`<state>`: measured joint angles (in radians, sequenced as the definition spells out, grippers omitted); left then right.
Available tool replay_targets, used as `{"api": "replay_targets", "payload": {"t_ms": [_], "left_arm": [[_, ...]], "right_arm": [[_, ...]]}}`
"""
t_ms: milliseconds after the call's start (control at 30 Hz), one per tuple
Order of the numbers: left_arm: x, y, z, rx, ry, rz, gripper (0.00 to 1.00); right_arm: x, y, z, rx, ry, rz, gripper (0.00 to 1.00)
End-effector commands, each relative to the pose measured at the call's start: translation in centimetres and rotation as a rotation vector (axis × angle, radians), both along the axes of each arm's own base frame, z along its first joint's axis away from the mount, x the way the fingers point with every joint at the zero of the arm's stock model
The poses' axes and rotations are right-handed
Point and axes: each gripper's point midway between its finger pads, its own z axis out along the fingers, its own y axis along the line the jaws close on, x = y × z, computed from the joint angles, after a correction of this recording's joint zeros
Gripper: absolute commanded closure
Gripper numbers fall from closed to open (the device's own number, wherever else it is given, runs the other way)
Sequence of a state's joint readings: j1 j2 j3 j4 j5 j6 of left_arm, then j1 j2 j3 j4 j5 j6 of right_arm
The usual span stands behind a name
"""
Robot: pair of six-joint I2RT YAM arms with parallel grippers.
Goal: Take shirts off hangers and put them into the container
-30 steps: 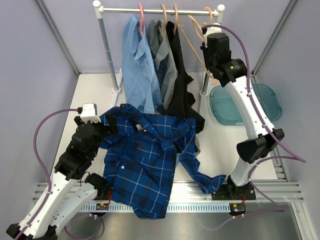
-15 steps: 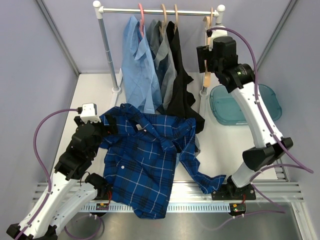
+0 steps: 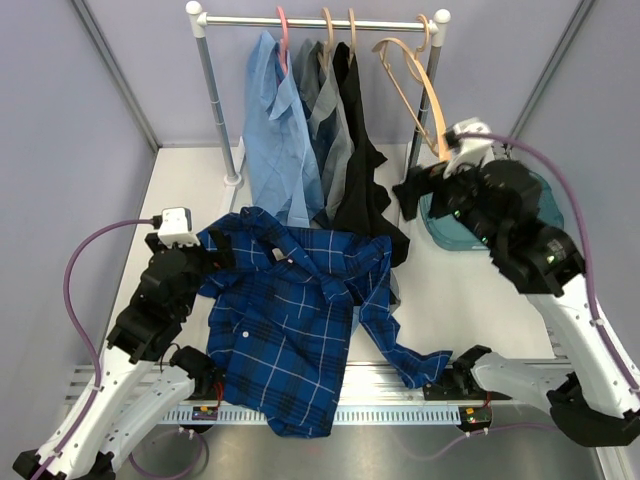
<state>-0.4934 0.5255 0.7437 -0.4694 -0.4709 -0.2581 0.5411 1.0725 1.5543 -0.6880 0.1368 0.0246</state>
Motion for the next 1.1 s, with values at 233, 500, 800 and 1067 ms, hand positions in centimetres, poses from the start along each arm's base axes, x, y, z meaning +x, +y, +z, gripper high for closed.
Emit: {"api": "replay_targets", "payload": {"t_ms": [233, 500, 800, 1067], "left_arm": [[0.2, 1.2, 1.4, 0.032, -0.067, 0.046, 0.01], [0.1, 2.8, 0.5, 0.051, -0.059, 0.134, 0.01], [-0.7, 4.2, 1.3, 0.001, -0.107, 0.205, 0.01], [-1.0, 4.3, 1.6, -0.017, -0.122, 0.207, 0.01]], "right_arm": [[-6.3, 16.0, -10.5, -0.133, 0.142, 0.422, 0.01], [-5.2, 24.1, -16.7, -0.226, 0.176, 0.483, 0.01], [-4.0, 27.6, -25.7, -0.358, 0.303, 0.477, 0.01], [-5.5, 29.2, -32.9, -0.490, 0.385, 0.465, 0.01]]}}
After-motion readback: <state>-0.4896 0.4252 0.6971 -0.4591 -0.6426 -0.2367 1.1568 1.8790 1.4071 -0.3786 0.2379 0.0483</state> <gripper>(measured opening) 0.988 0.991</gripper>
